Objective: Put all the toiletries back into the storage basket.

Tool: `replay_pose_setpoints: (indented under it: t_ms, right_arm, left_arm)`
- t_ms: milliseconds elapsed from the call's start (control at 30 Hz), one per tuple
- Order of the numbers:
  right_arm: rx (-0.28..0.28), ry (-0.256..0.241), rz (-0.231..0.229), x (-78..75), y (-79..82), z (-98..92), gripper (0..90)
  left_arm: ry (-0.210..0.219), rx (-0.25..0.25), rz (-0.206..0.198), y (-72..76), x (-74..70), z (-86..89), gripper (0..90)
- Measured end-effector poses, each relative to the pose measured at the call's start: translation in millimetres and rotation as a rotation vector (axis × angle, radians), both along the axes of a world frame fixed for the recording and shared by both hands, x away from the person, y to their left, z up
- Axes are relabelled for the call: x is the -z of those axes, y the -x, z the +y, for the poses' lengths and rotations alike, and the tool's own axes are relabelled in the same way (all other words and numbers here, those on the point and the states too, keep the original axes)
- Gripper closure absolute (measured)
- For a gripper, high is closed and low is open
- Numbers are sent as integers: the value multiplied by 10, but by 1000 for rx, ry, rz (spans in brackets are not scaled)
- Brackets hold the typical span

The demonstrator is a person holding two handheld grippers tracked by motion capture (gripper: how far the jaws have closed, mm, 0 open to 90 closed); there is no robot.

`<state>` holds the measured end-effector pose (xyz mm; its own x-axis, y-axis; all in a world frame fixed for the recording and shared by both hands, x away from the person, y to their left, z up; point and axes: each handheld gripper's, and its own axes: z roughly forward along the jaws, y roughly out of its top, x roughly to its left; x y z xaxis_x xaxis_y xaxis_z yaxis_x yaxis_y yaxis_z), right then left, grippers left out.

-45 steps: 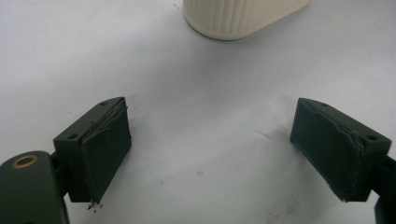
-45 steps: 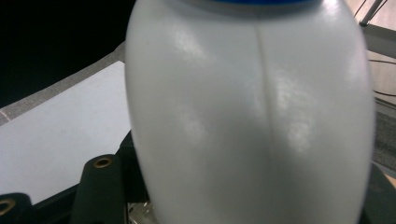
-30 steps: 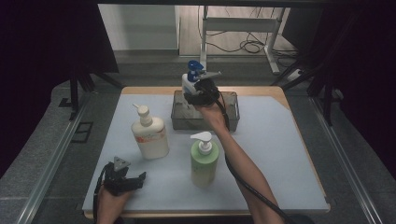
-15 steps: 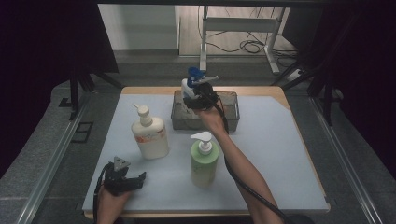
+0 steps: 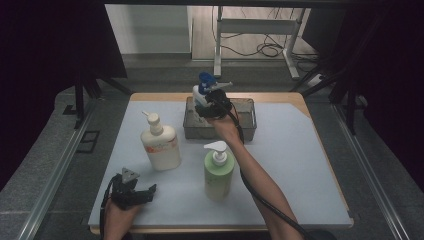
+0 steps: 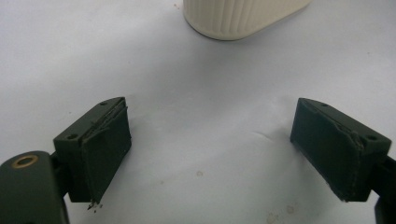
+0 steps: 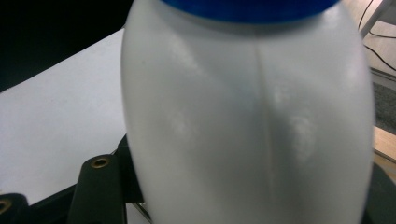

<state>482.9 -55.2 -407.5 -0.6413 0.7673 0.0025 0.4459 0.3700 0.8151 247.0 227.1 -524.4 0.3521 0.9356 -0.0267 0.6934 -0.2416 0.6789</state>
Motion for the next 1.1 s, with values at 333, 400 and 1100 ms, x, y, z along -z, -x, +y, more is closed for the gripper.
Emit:
replay_pose_setpoints:
  t_ms: [333,400,1100]
  right_arm:
    - [-55,-9,-39,-16,-7,-45,223]
    - [-64,-4,-41,-23,1,-64,212]
    - [-138,26,18,37,216,-506,280]
  left_arm:
    - [-1,1,1,0,-1,1,119]
    - [-1,0,0,0,0,1,119]
    - [1,0,0,0,0,-1,119]
